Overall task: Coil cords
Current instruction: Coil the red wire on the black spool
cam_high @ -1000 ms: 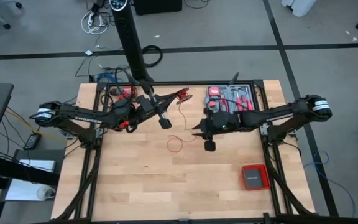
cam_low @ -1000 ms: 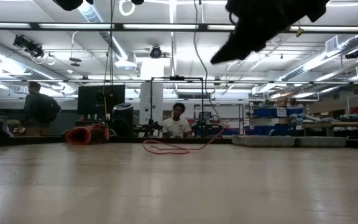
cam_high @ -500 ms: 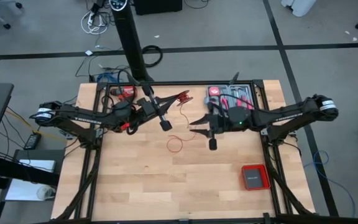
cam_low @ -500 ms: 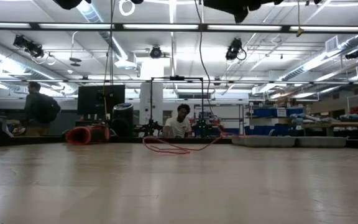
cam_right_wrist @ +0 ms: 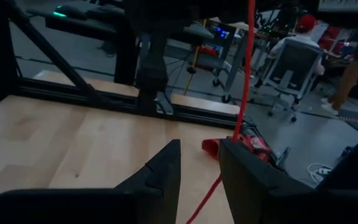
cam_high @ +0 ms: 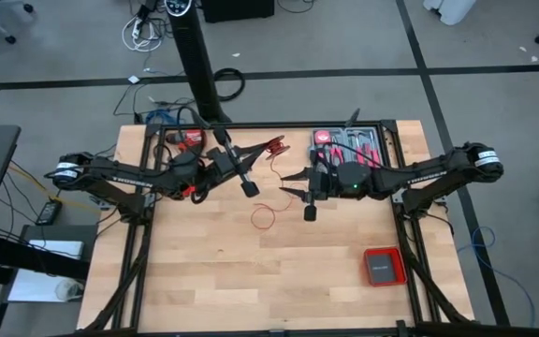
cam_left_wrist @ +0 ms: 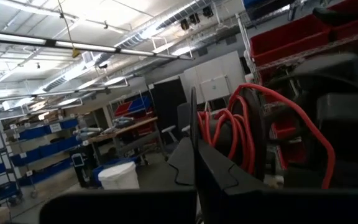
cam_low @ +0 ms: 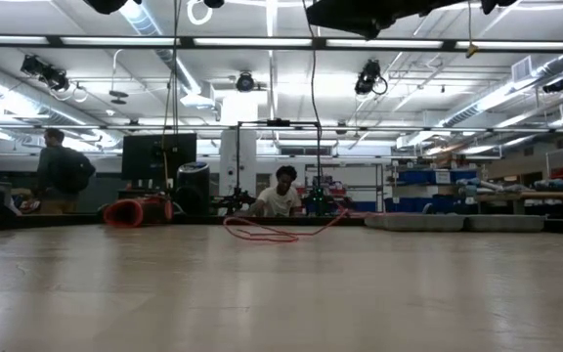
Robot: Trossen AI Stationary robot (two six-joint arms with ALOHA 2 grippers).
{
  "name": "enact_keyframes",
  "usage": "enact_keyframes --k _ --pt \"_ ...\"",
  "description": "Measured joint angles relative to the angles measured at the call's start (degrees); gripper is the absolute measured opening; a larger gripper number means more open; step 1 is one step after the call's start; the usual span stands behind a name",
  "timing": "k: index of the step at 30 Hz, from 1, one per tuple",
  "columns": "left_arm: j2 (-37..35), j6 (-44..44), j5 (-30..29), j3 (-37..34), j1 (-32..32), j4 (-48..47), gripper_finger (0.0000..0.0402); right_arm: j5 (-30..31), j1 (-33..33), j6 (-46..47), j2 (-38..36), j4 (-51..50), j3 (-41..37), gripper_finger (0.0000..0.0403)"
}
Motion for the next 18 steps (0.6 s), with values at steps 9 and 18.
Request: enact_keyframes --k 9,18 --pt "0.0 0.0 -5.4 0.0 0.0 -1.7 0.0 1.4 0.9 -1.7 -1.1 2.9 0.0 0.0107" --pt "0.0 0.0 -7.2 0.0 0.0 -2.8 0.0 9.2 -1.3 -5.3 0.5 3.9 -0.1 0.0102"
